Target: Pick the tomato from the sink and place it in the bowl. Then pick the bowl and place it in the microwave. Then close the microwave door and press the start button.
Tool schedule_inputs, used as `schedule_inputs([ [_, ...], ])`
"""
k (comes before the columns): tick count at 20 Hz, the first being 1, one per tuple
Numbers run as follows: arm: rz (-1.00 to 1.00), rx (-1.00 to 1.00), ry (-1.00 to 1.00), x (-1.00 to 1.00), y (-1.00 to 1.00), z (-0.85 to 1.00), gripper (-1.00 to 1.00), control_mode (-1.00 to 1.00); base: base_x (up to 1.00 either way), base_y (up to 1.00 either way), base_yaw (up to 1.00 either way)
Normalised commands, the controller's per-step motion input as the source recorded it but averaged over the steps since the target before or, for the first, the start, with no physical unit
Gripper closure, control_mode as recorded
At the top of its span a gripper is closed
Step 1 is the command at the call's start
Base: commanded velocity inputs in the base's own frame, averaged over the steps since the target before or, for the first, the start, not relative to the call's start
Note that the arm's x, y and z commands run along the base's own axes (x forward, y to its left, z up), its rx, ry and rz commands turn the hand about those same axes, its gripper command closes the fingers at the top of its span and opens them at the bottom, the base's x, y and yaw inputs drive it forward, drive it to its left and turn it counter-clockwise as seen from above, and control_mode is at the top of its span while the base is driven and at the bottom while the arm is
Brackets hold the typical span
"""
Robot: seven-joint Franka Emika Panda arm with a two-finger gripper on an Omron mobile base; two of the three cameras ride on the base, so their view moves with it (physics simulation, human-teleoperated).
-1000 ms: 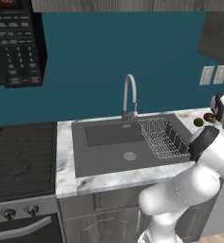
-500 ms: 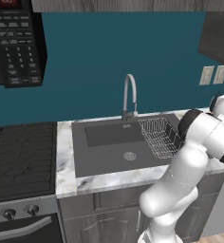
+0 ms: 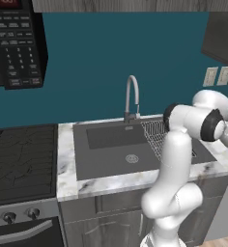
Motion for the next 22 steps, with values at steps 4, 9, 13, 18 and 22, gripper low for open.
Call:
schedule_inputs([
  [4, 0.1, 0.0, 0.04, 0.19, -0.38, -0.14, 1.0, -1.0, 0.0, 0.0, 0.0],
  [9, 0.08, 0.0, 0.02, 0.06, -0.27, 0.0, 1.0, -1.0, 0.0, 0.0, 0.0],
  [13, 0.05, 0.0, 0.04, 0.04, -0.04, 0.0, -1.0, -1.0, 0.0, 0.0, 0.0],
  [18, 0.04, 0.0, 0.03, 0.04, 0.0, -0.01, -1.0, -1.0, 0.0, 0.0, 0.0],
  [22, 0.02, 0.0, 0.0, 0.08, 0.0, -0.01, -1.0, -1.0, 0.0, 0.0, 0.0],
])
